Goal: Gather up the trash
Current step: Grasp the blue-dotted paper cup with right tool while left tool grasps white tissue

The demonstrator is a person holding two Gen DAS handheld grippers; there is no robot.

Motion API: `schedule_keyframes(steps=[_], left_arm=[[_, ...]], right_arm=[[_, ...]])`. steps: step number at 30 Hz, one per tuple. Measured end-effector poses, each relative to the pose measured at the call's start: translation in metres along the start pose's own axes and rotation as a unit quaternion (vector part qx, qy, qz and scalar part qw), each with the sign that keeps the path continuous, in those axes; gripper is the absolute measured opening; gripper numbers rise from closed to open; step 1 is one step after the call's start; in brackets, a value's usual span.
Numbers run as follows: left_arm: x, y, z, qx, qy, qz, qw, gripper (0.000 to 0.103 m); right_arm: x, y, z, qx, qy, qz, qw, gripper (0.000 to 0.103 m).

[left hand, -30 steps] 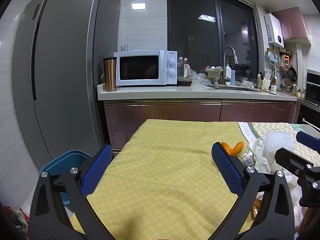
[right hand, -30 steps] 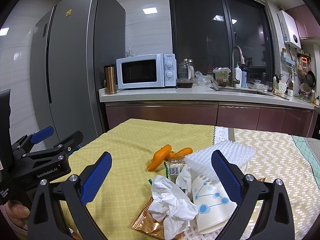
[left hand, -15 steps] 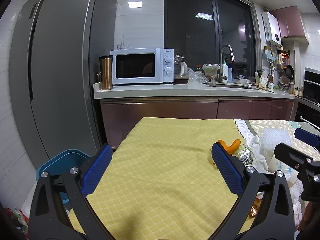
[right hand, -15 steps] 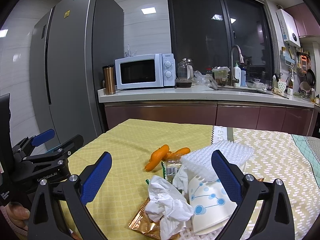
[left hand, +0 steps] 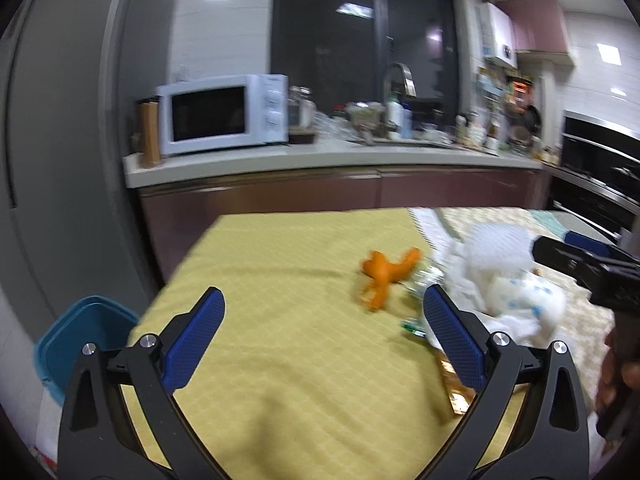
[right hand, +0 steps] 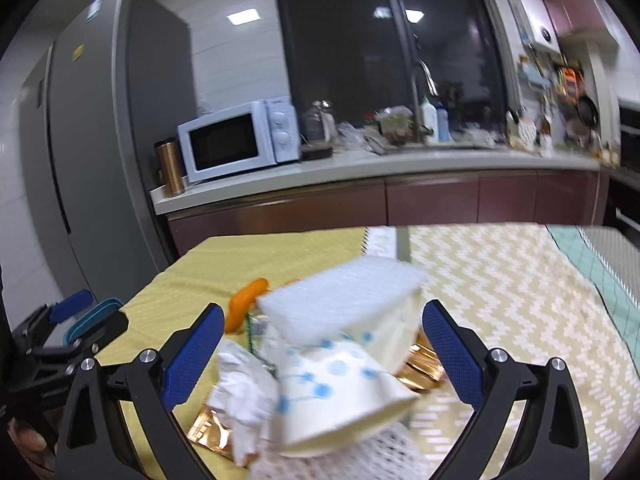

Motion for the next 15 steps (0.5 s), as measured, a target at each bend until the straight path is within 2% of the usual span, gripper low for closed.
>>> schedule_keyframes(steps=[7, 11, 15], left_arm=[[0.003, -0.007, 0.042, 0.033, -0.07, -0.01, 0.9969, 0.098], [0.005, -0.012, 0.064, 0.048, -0.119, -0.025, 0.9915, 0.094], [0.001, -0.018, 0.085, 0.072, -0.152, -0.029, 0.9853, 0.09]], right_arm=[[-0.002, -0.012, 0.023, 0.041, 0.014, -0.018, 0.999, 0.089], [0.001, -0.011, 0.026, 0.057, 0.035, -0.021, 0.998, 0.082], [0.0, -0.015, 0.026, 0.057, 0.041, -0.027, 0.997, 0.082]])
Point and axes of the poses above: each gripper's, at about its wrist camera, not at the fingertips, and x roughly the way its jaws point, z to its right, y to its top, the point moved 5 cm from there along x, roughly the way its jaws point, and after that the axes turned 13 degrees about y, right-handed, at the moved point
